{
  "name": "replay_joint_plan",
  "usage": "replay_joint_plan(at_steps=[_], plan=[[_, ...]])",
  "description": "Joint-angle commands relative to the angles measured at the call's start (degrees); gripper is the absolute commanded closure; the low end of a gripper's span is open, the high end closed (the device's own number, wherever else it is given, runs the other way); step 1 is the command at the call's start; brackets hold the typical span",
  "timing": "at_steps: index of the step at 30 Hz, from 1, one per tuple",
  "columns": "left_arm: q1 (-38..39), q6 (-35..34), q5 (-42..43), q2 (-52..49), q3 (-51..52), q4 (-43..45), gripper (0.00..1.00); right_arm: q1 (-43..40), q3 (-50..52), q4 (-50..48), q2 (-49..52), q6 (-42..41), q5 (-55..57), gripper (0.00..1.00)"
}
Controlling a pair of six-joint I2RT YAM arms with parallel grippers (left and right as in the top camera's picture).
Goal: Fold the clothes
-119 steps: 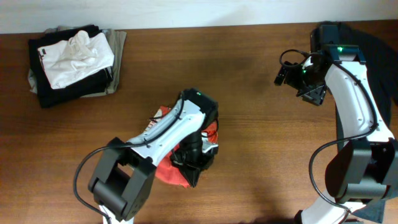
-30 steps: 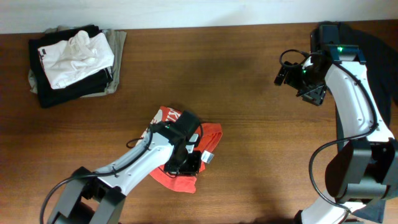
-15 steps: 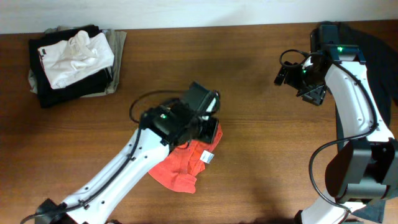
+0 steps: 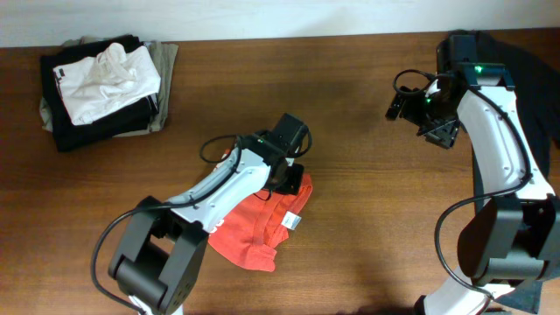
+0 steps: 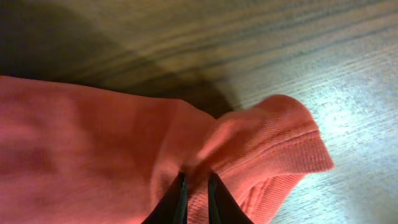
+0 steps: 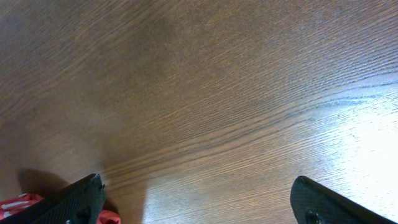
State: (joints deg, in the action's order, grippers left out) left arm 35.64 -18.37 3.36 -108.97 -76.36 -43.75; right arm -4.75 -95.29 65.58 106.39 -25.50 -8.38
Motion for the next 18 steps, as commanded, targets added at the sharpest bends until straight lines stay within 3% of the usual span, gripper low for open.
replay_joint_plan(at_steps=[1, 6, 9, 13, 15, 16, 17, 18], plan=[[1.29, 0.9, 6.97, -1.7, 0.39, 1.18, 0.88, -0.24, -0.15, 0.02, -0.15, -0.04, 0.74, 0.01], [5.95, 0.9, 9.62, -1.7, 0.39, 1.57, 0.88, -0.24, -0.15, 0.02, -0.15, -0.04, 0.74, 0.01], [7.78, 1.4, 12.35, -1.33, -0.48, 1.22, 0.94, -0.24, -0.15, 0.02, -0.15, -0.02, 0.74, 0.01], [6.73, 5.25, 11.82, 3.15, -7.02, -5.4, 0.92, -0.24, -0.15, 0.02, -0.15, -0.04, 0.72, 0.01], [4.59, 5.25, 7.21, 6.1, -11.19, -9.73, 0.81, -0.24, -0.15, 0.02, -0.15, -0.02, 0.74, 0.01], [2.95, 5.25, 3.52, 7.56, -13.38, -11.89, 0.67, -0.24, -0.15, 0.02, -0.15, -0.04, 0.74, 0.01], [1.2, 5.22, 0.0, 8.7, -14.99, -13.57, 0.26, -0.24, -0.15, 0.02, -0.15, -0.02, 0.74, 0.01], [-1.11, 5.22, -3.91, 9.75, -16.33, -15.08, 0.01, -0.24, -0.15, 0.02, -0.15, -0.04, 0.74, 0.01]])
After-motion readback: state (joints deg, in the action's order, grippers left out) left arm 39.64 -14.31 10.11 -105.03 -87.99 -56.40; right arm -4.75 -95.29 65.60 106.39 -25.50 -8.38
